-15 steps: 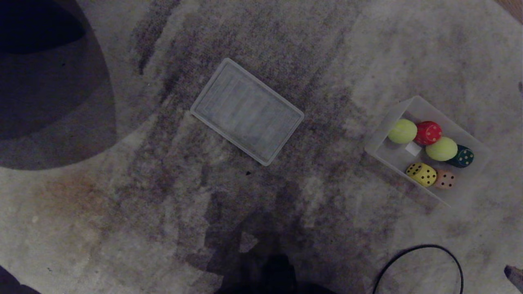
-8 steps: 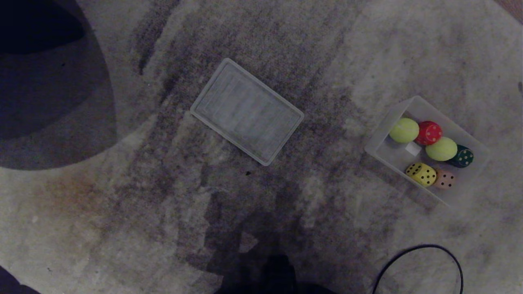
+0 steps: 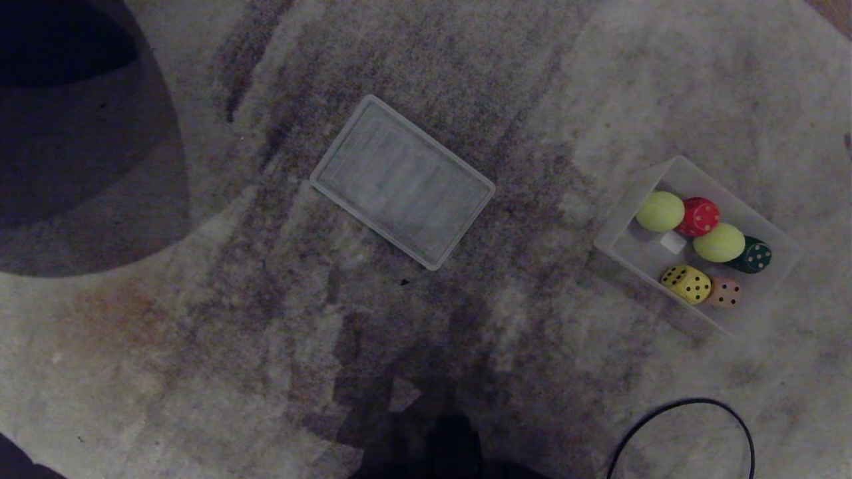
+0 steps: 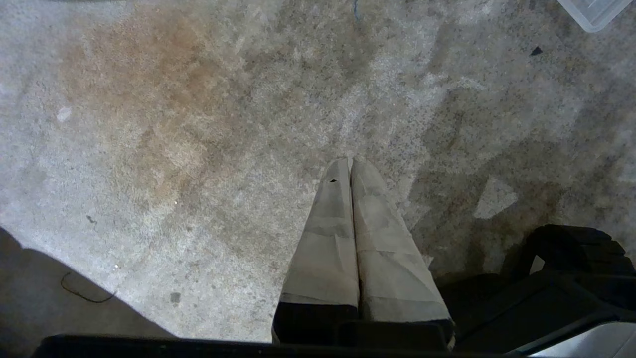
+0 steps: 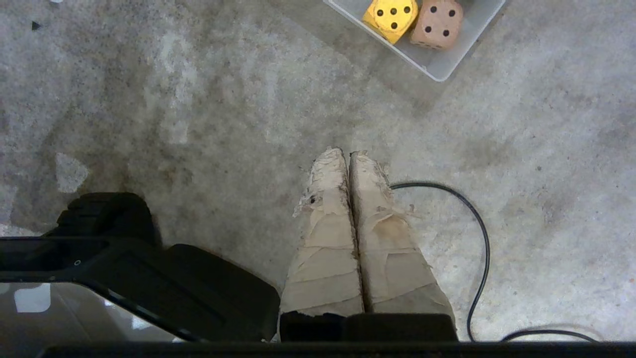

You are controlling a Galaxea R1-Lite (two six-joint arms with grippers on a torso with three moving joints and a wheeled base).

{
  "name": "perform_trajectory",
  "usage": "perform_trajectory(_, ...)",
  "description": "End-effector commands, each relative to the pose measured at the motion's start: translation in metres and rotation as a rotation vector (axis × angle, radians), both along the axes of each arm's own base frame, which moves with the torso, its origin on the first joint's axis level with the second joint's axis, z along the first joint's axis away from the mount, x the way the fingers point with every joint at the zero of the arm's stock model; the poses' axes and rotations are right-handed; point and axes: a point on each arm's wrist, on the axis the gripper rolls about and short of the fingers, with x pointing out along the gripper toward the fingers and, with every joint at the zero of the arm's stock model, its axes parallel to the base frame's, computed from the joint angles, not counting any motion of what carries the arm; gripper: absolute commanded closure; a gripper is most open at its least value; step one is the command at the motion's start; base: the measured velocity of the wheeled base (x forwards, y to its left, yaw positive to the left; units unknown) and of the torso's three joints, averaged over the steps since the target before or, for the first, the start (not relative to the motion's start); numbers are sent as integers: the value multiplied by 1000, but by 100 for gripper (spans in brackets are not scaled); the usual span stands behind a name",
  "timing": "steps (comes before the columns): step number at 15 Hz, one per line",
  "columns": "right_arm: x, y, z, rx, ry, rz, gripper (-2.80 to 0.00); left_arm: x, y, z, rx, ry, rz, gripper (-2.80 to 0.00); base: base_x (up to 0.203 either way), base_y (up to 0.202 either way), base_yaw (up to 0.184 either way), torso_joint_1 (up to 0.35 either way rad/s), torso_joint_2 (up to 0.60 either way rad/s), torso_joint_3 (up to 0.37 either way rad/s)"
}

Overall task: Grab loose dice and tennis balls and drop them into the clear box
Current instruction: Close the lid

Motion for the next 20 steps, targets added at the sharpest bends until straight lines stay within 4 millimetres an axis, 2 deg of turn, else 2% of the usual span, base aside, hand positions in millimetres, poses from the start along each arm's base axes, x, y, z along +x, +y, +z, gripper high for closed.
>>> perform_trajectory(1,0,0,0,2,-1,1,0,0,0,0,-1,3,0,0,0,0,0,0,0,0)
perform_trajectory(11,0,0,0,1,-7,-1,0,0,0,0,-13,3,4,0,0,0,0,1,0,3)
perform_trajectory(15,0,0,0,-6,-7,-1,0,0,0,0,-61,-3,16,0,0,0,0,2,3,173)
perform_trajectory(20,0,0,0,-6,-7,1,0,0,0,0,-5,3,2,0,0,0,0,2,2,202)
